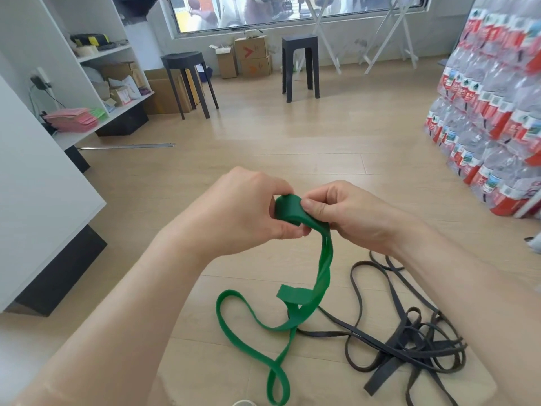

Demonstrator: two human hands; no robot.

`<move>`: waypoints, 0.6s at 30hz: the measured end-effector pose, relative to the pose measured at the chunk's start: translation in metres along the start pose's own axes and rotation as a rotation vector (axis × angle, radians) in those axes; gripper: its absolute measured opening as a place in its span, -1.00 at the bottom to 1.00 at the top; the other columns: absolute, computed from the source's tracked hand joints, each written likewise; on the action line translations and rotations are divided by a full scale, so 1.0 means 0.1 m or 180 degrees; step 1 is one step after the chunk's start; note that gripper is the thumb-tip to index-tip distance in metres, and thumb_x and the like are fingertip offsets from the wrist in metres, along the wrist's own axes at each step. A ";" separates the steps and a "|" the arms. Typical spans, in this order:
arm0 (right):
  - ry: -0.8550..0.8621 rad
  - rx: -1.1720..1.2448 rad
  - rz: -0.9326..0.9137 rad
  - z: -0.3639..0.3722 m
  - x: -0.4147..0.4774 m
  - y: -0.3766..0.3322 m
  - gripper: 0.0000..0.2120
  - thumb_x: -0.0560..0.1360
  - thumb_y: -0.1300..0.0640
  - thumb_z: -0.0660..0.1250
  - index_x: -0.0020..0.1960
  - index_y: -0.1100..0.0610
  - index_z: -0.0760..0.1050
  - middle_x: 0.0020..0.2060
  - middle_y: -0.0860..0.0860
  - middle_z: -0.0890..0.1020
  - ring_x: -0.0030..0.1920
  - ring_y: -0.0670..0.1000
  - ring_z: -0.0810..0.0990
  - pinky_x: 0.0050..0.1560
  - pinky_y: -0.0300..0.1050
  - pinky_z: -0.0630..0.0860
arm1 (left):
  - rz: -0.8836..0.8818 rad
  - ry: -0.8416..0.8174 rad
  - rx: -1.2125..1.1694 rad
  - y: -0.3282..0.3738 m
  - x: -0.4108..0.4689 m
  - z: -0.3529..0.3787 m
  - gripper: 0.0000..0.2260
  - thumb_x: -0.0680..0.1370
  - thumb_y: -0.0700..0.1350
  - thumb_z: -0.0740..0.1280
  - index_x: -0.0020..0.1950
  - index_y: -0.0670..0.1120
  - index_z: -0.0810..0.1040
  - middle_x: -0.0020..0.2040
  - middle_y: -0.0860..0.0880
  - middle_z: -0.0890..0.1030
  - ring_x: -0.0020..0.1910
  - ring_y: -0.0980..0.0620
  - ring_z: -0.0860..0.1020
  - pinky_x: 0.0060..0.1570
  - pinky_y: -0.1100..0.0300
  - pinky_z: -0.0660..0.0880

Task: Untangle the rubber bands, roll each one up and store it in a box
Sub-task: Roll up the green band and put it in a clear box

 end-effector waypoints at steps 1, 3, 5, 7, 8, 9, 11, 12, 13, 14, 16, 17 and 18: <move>-0.0054 -0.0011 0.0018 0.00 0.00 0.00 -0.71 0.62 0.09 0.23 -0.06 0.27 0.63 -0.19 0.21 0.62 -0.16 0.03 0.57 0.00 -0.05 0.46 | -0.0016 -0.0013 0.0076 0.00 0.00 0.02 -0.66 0.31 0.28 0.41 -0.07 0.09 0.61 -0.39 0.10 0.57 -0.34 0.17 0.52 -0.26 0.11 0.51; -0.0127 -0.0040 0.0070 0.01 0.00 -0.02 -0.69 0.60 0.06 0.24 -0.06 0.29 0.62 -0.20 0.20 0.61 -0.16 0.04 0.55 0.03 -0.07 0.44 | -0.0053 0.0036 0.0074 -0.02 0.00 0.05 -0.70 0.32 0.27 0.44 -0.15 0.08 0.61 -0.46 0.10 0.50 -0.43 0.17 0.45 -0.39 0.21 0.39; -0.0022 -0.0127 0.0117 0.01 0.01 -0.04 -0.70 0.61 0.08 0.24 -0.03 0.29 0.62 -0.17 0.21 0.64 -0.13 0.04 0.56 0.09 -0.13 0.44 | -0.0248 0.0117 -0.0181 -0.07 0.01 0.08 -0.71 0.30 0.26 0.45 -0.24 0.06 0.62 -0.50 0.07 0.47 -0.50 0.16 0.40 -0.45 0.23 0.34; 0.0323 -0.0194 0.0078 0.03 0.04 -0.05 -0.80 0.58 0.10 0.29 0.05 0.18 0.62 -0.06 0.17 0.68 -0.07 0.00 0.61 0.12 -0.14 0.50 | -0.0529 0.0091 -0.0598 -0.14 0.03 0.11 -0.73 0.28 0.24 0.47 -0.26 0.06 0.65 -0.48 0.02 0.55 -0.51 0.16 0.42 -0.44 0.18 0.40; 0.0475 -0.0137 0.0042 0.03 0.05 -0.06 -0.85 0.56 0.13 0.32 0.08 0.13 0.60 -0.02 0.13 0.69 -0.05 0.00 0.62 0.11 -0.07 0.53 | -0.0637 0.0043 -0.0807 -0.16 0.03 0.12 -0.76 0.29 0.21 0.48 -0.25 0.06 0.67 -0.46 0.00 0.59 -0.48 0.15 0.46 -0.43 0.18 0.44; 0.0533 -0.0043 0.0014 0.04 0.05 -0.06 -0.86 0.56 0.16 0.32 0.10 0.10 0.59 0.01 0.11 0.68 -0.02 0.01 0.62 0.13 0.03 0.54 | -0.0718 0.0009 -0.0997 -0.17 0.03 0.13 -0.78 0.30 0.19 0.49 -0.23 0.07 0.68 -0.43 -0.02 0.61 -0.47 0.14 0.50 -0.40 0.19 0.48; 0.0400 0.0182 -0.0051 0.04 0.05 -0.07 -0.83 0.58 0.21 0.29 0.13 0.09 0.59 0.07 0.10 0.67 0.08 0.06 0.62 0.21 0.10 0.51 | -0.0833 0.0027 -0.1394 -0.21 0.04 0.12 -0.83 0.32 0.13 0.50 -0.21 0.06 0.70 -0.41 -0.03 0.64 -0.45 0.14 0.53 -0.34 0.17 0.53; 0.0291 0.0308 -0.0096 0.04 0.03 -0.08 -0.80 0.58 0.24 0.28 0.16 0.11 0.59 0.10 0.12 0.66 0.14 0.10 0.61 0.25 0.09 0.50 | -0.0868 0.0042 -0.1596 -0.23 0.04 0.12 -0.85 0.33 0.09 0.51 -0.20 0.05 0.71 -0.41 -0.03 0.64 -0.45 0.14 0.54 -0.34 0.17 0.53; 0.0190 0.0408 -0.0136 0.03 0.01 -0.09 -0.77 0.57 0.26 0.29 0.19 0.12 0.58 0.13 0.14 0.65 0.18 0.13 0.59 0.27 0.06 0.50 | -0.0893 0.0049 -0.1765 -0.24 0.05 0.12 -0.86 0.34 0.06 0.51 -0.20 0.03 0.71 -0.41 -0.03 0.63 -0.45 0.13 0.54 -0.35 0.22 0.53; 0.0118 0.0440 -0.0168 0.03 -0.01 -0.10 -0.72 0.53 0.29 0.32 0.21 0.12 0.58 0.13 0.15 0.65 0.19 0.13 0.60 0.25 0.01 0.51 | -0.0911 0.0052 -0.1898 -0.25 0.05 0.13 -0.86 0.34 0.04 0.51 -0.19 0.01 0.71 -0.42 -0.03 0.62 -0.45 0.13 0.53 -0.35 0.25 0.52; 0.0186 0.0277 -0.0252 0.05 -0.02 -0.11 -0.64 0.45 0.32 0.40 0.21 0.09 0.59 0.07 0.10 0.69 0.12 0.04 0.65 0.18 -0.11 0.54 | -0.0942 0.0064 -0.2118 -0.26 0.06 0.15 -0.85 0.35 0.02 0.52 -0.17 -0.02 0.72 -0.41 -0.05 0.61 -0.44 0.11 0.53 -0.36 0.25 0.51; 0.0361 0.0161 -0.0315 0.07 -0.03 -0.11 -0.63 0.43 0.33 0.45 0.20 0.09 0.59 0.03 0.06 0.70 0.08 -0.01 0.67 0.15 -0.14 0.56 | -0.0958 0.0089 -0.2223 -0.25 0.06 0.16 -0.84 0.35 0.02 0.52 -0.17 -0.04 0.72 -0.41 -0.06 0.60 -0.43 0.10 0.53 -0.36 0.25 0.51; 0.0597 0.0102 -0.0386 0.08 -0.02 -0.11 -0.63 0.41 0.31 0.48 0.19 0.09 0.59 0.00 0.03 0.72 0.05 -0.05 0.68 0.13 -0.15 0.58 | -0.0970 0.0129 -0.2328 -0.25 0.06 0.16 -0.81 0.33 0.04 0.51 -0.17 -0.04 0.72 -0.41 -0.07 0.60 -0.43 0.10 0.53 -0.36 0.24 0.50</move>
Point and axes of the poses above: each hand's wrist, its own x-axis towards the middle knuckle, its own z-axis out of the palm, y = z × x, the point moved 2 cm from there along x, towards the middle knuckle
